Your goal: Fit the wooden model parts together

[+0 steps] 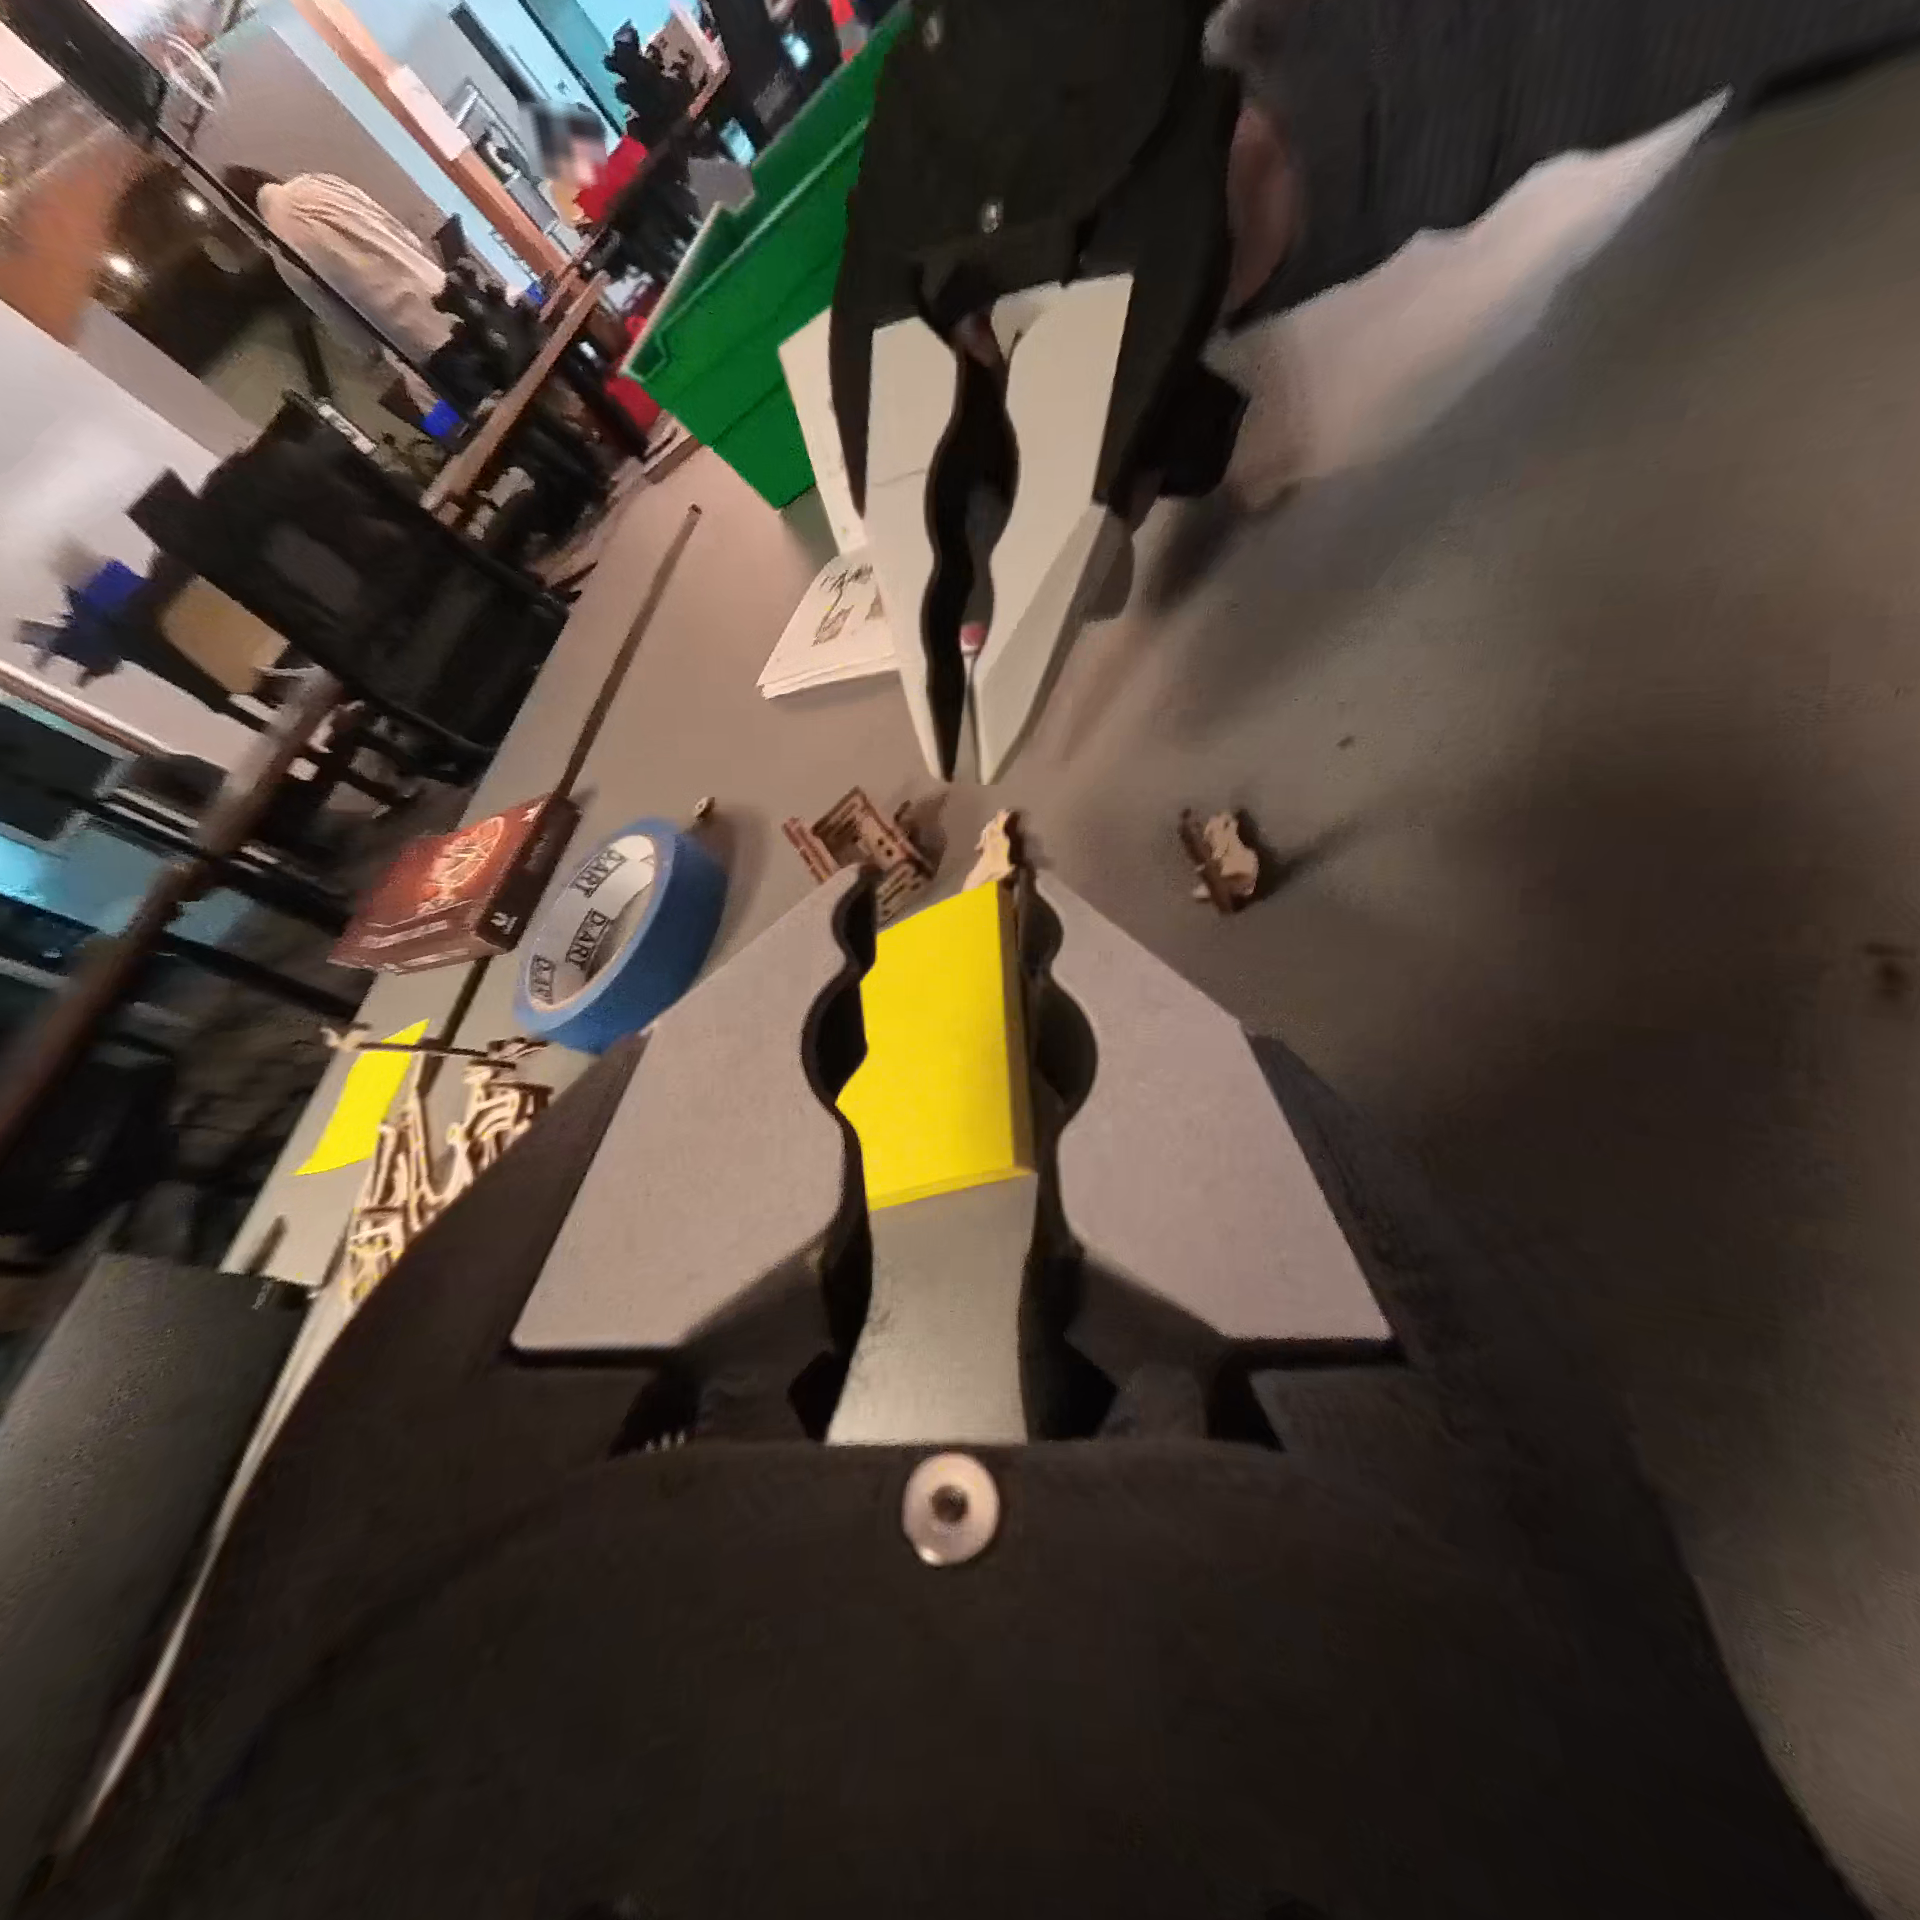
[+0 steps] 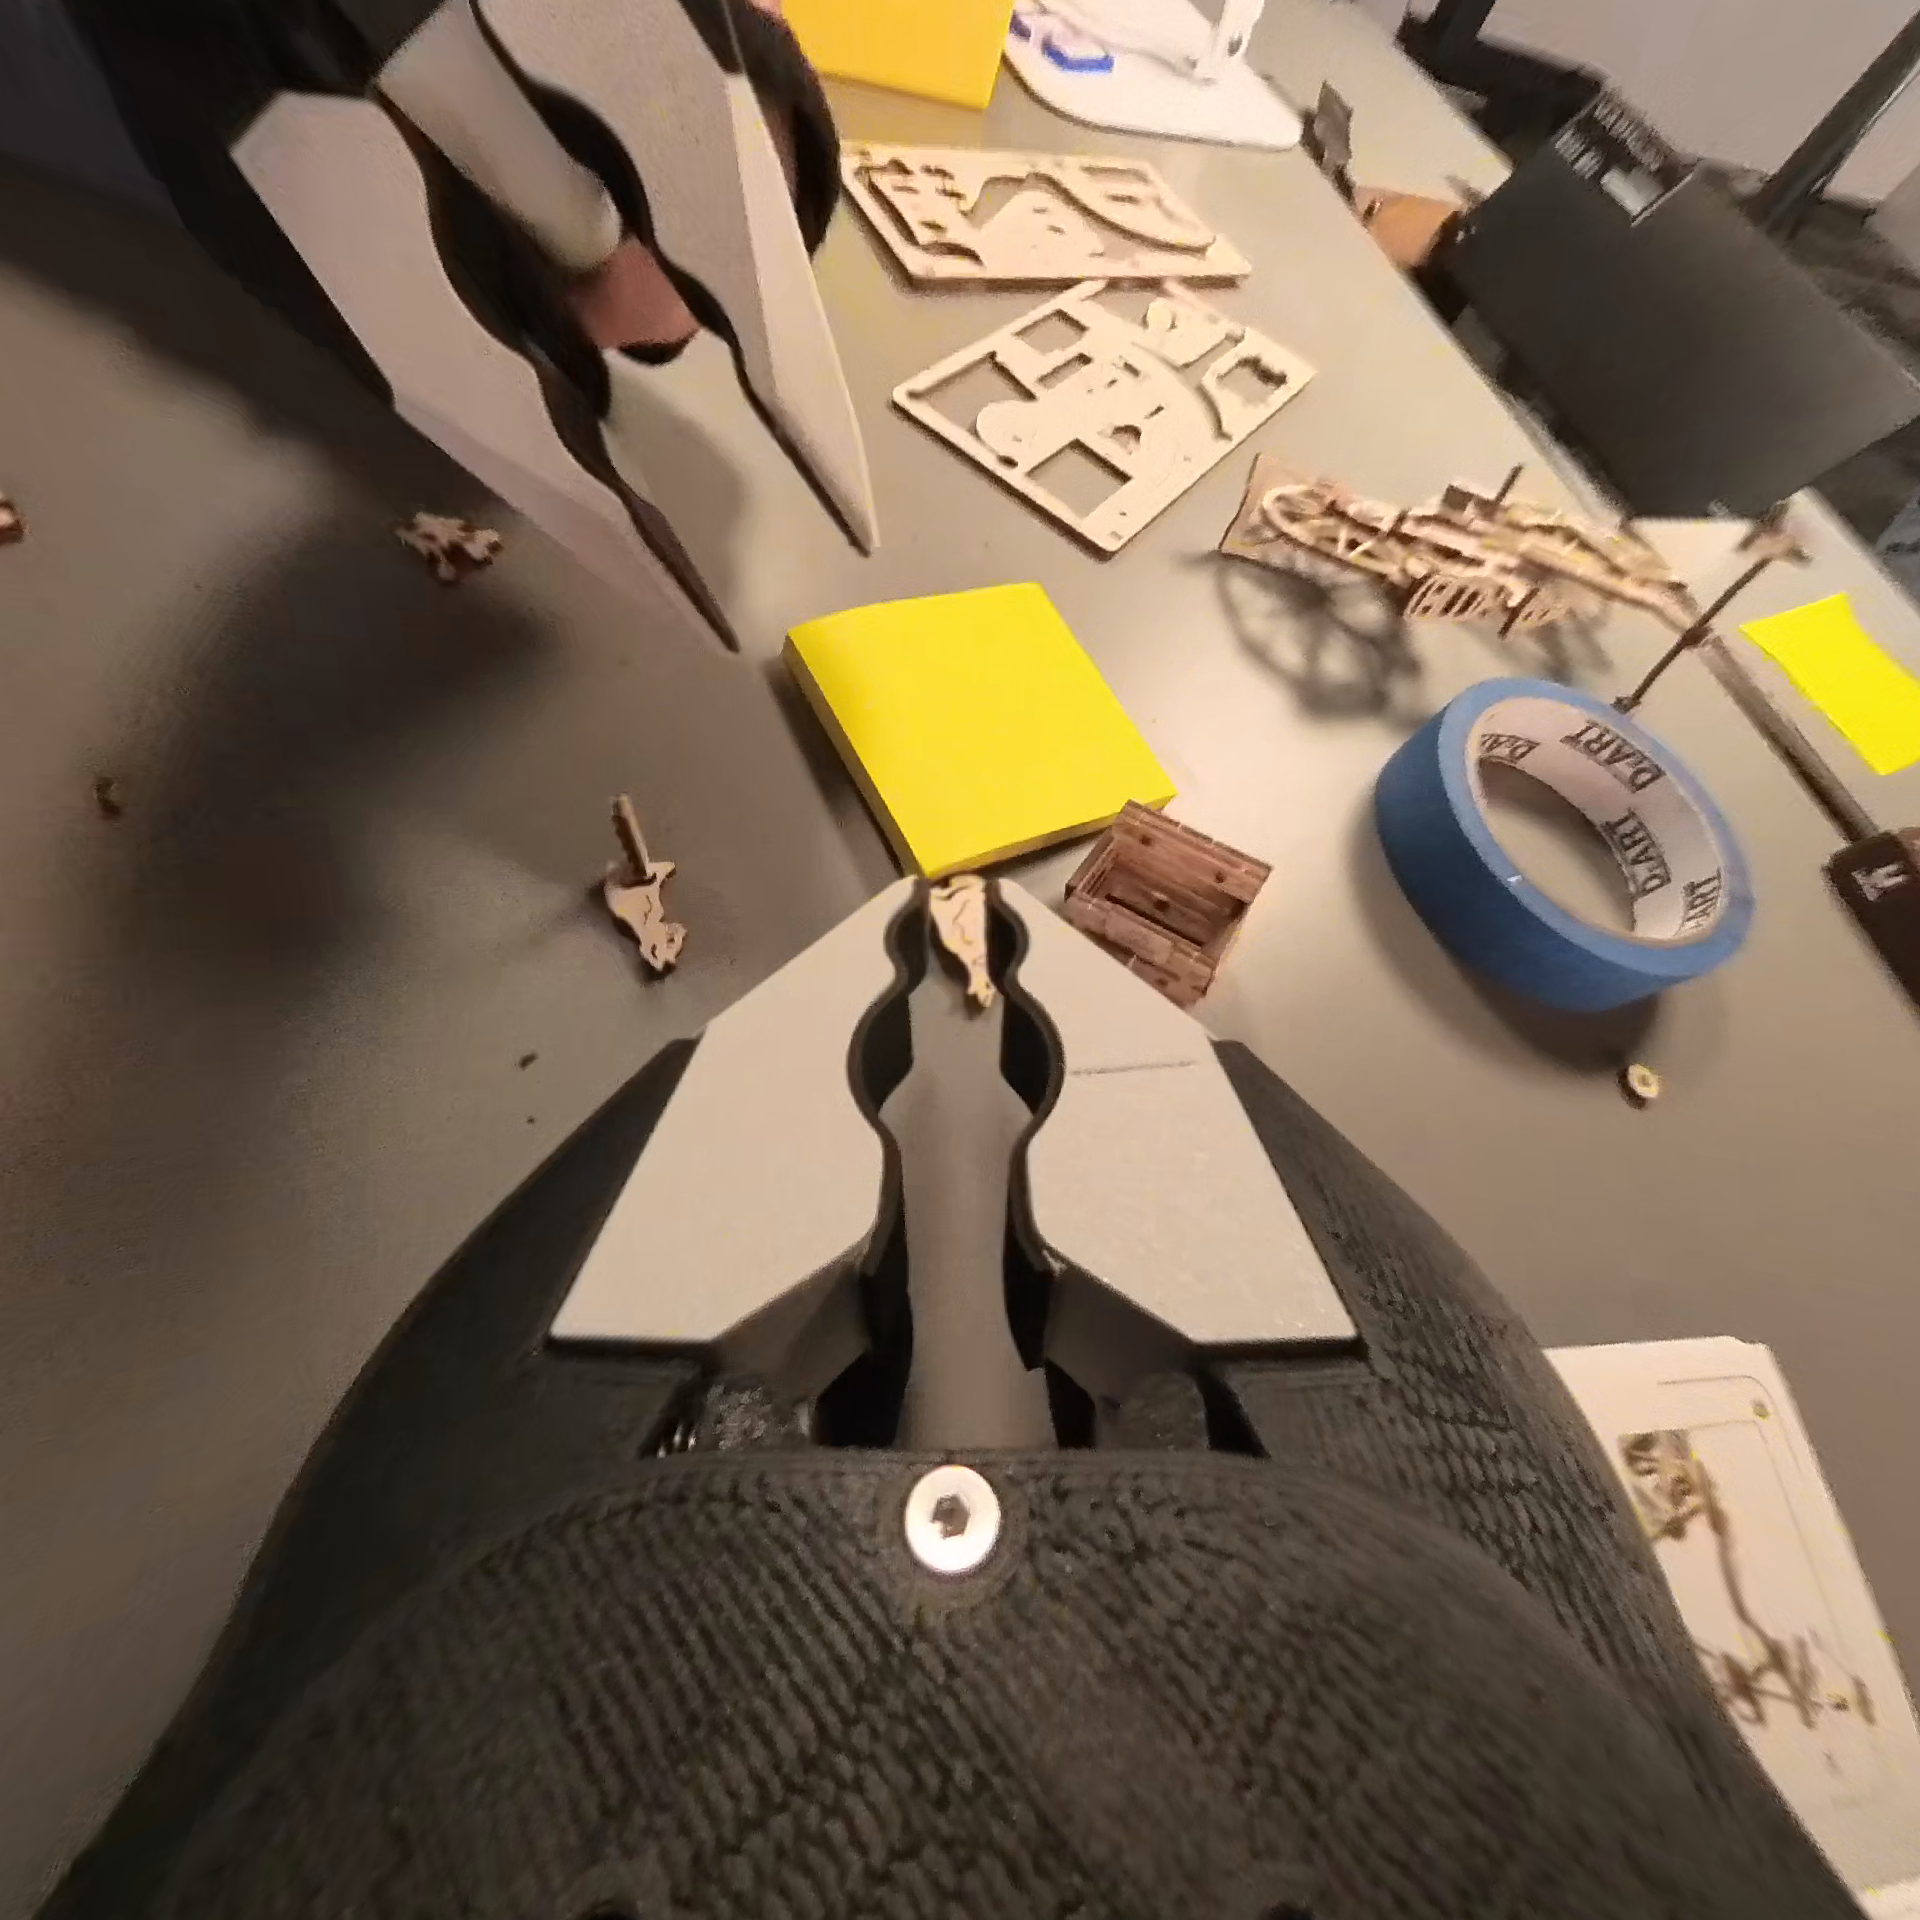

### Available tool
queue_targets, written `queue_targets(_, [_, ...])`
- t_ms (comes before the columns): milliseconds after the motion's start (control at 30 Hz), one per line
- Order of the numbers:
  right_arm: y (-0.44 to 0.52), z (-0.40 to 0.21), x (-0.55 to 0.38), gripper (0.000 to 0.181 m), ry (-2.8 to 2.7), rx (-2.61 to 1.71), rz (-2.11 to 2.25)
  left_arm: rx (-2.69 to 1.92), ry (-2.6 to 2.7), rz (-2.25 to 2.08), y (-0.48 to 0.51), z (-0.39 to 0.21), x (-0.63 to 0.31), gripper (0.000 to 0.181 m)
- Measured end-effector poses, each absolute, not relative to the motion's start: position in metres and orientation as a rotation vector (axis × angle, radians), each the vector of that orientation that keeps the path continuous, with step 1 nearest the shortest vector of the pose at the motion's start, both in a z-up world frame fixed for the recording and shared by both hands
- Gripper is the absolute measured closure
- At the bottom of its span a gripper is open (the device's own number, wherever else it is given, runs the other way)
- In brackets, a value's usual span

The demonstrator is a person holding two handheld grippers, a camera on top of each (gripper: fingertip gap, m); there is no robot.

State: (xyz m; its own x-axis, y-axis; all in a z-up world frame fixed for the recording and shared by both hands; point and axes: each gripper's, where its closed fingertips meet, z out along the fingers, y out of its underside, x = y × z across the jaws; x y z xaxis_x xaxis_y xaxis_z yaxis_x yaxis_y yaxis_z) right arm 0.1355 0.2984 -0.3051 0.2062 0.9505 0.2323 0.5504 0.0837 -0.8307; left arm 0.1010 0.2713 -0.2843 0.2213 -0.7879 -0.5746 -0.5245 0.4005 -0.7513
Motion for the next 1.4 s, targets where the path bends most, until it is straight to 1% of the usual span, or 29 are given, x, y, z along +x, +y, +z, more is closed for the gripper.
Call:
queue_targets(100, [0.297, -0.320, 0.135, 0.151, -1.473, -1.692, 0.617, -1.264, 1.455, -0.253, 0.273, -0.293, 0.104, 0.156])
queue_targets(133, [0.297, -0.324, 0.134, 0.150, -1.477, -1.717, 0.629, -1.275, 1.456, -0.270, 0.273, -0.295, 0.105, 0.156])
queue_targets(267, [0.304, -0.334, 0.131, 0.156, -1.502, -1.751, 0.561, -1.325, 1.423, -0.334, 0.276, -0.297, 0.107, 0.155])
queue_targets(300, [0.304, -0.334, 0.129, 0.161, -1.501, -1.763, 0.563, -1.327, 1.413, -0.350, 0.276, -0.295, 0.107, 0.155])
queue_targets(333, [0.303, -0.335, 0.129, 0.170, -1.502, -1.778, 0.572, -1.328, 1.411, -0.373, 0.275, -0.294, 0.107, 0.154])
queue_targets(433, [0.304, -0.336, 0.130, 0.172, -1.512, -1.794, 0.530, -1.346, 1.416, -0.412, 0.273, -0.294, 0.107, 0.147])
queue_targets(533, [0.308, -0.334, 0.133, 0.173, -1.545, -1.729, 0.396, -1.349, 1.425, -0.376, 0.276, -0.297, 0.105, 0.147])
queue_targets(633, [0.304, -0.319, 0.125, 0.173, -1.534, -1.625, 0.418, -1.336, 1.435, -0.341, 0.276, -0.298, 0.106, 0.147])
queue_targets(700, [0.295, -0.306, 0.118, 0.173, -1.538, -1.539, 0.461, -1.300, 1.430, -0.236, 0.281, -0.294, 0.105, 0.147])
queue_targets(767, [0.286, -0.300, 0.115, 0.173, -1.565, -1.489, 0.472, -1.201, 1.434, -0.005, 0.288, -0.285, 0.102, 0.147])
queue_targets(867, [0.275, -0.298, 0.115, 0.173, -1.595, -1.471, 0.517, -0.995, 1.514, 0.233, 0.280, -0.284, 0.103, 0.152])
queue_targets(967, [0.270, -0.295, 0.113, 0.173, -1.604, -1.451, 0.549, -0.826, 1.587, 0.473, 0.278, -0.288, 0.104, 0.151])
queue_targets(1033, [0.268, -0.293, 0.111, 0.173, -1.607, -1.431, 0.547, -0.742, 1.599, 0.575, 0.276, -0.287, 0.105, 0.147])
queue_targets(1233, [0.256, -0.285, 0.104, 0.172, -1.612, -1.372, 0.608, -0.631, 1.633, 0.568, 0.258, -0.284, 0.112, 0.152])
queue_targets(1333, [0.251, -0.280, 0.102, 0.173, -1.610, -1.345, 0.641, -0.603, 1.634, 0.610, 0.259, -0.285, 0.111, 0.167])
queue_targets(1367, [0.250, -0.281, 0.102, 0.173, -1.615, -1.343, 0.649, -0.589, 1.614, 0.615, 0.258, -0.281, 0.111, 0.179])
queue_targets(1400, [0.250, -0.281, 0.102, 0.173, -1.618, -1.340, 0.649, -0.604, 1.623, 0.605, 0.257, -0.282, 0.111, 0.180])
